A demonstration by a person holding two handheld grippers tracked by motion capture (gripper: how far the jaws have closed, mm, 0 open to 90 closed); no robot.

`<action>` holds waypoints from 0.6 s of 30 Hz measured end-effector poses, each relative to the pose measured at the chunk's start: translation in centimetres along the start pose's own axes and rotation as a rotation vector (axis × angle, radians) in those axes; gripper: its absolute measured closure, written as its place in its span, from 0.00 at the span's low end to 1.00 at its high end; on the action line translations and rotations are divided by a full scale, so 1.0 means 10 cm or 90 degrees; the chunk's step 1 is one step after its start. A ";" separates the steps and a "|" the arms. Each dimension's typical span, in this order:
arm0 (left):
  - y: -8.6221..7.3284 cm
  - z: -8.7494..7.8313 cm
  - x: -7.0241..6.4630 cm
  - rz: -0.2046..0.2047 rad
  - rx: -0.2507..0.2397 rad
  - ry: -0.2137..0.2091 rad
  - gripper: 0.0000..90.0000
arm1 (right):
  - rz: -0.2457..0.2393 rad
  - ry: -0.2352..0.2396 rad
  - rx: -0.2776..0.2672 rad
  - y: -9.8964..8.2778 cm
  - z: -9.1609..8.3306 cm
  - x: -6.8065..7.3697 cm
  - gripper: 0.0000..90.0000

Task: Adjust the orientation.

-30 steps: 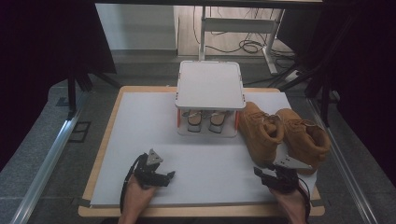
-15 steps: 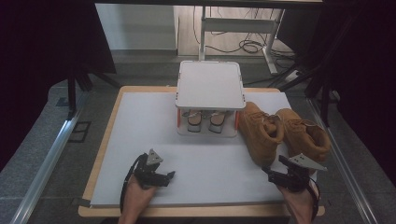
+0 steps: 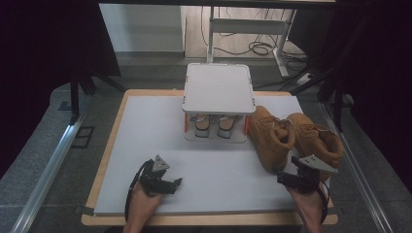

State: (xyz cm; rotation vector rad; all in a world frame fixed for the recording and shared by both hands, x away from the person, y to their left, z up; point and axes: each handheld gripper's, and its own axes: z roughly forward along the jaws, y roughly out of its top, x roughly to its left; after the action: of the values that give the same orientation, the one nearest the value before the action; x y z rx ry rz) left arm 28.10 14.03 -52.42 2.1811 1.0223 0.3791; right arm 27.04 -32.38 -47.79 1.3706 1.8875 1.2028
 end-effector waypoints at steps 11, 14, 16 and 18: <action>0.00 0.00 0.00 0.000 0.000 0.000 0.14 | -0.007 -0.017 -0.023 0.05 0.06 0.02 0.11; 0.00 0.00 0.00 0.000 0.000 0.000 0.14 | -0.006 -0.016 -0.030 0.08 0.08 0.04 0.09; 0.00 0.00 0.00 0.000 0.000 0.000 0.14 | -0.009 -0.023 -0.034 0.11 0.11 0.05 0.07; 0.00 0.00 0.00 0.000 0.000 0.000 0.14 | -0.009 -0.027 -0.038 0.13 0.13 0.05 0.06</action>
State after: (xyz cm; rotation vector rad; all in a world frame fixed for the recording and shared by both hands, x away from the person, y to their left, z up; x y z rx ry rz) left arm 28.10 14.03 -52.42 2.1811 1.0227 0.3783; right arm 28.50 -31.33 -47.26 1.3389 1.8150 1.2041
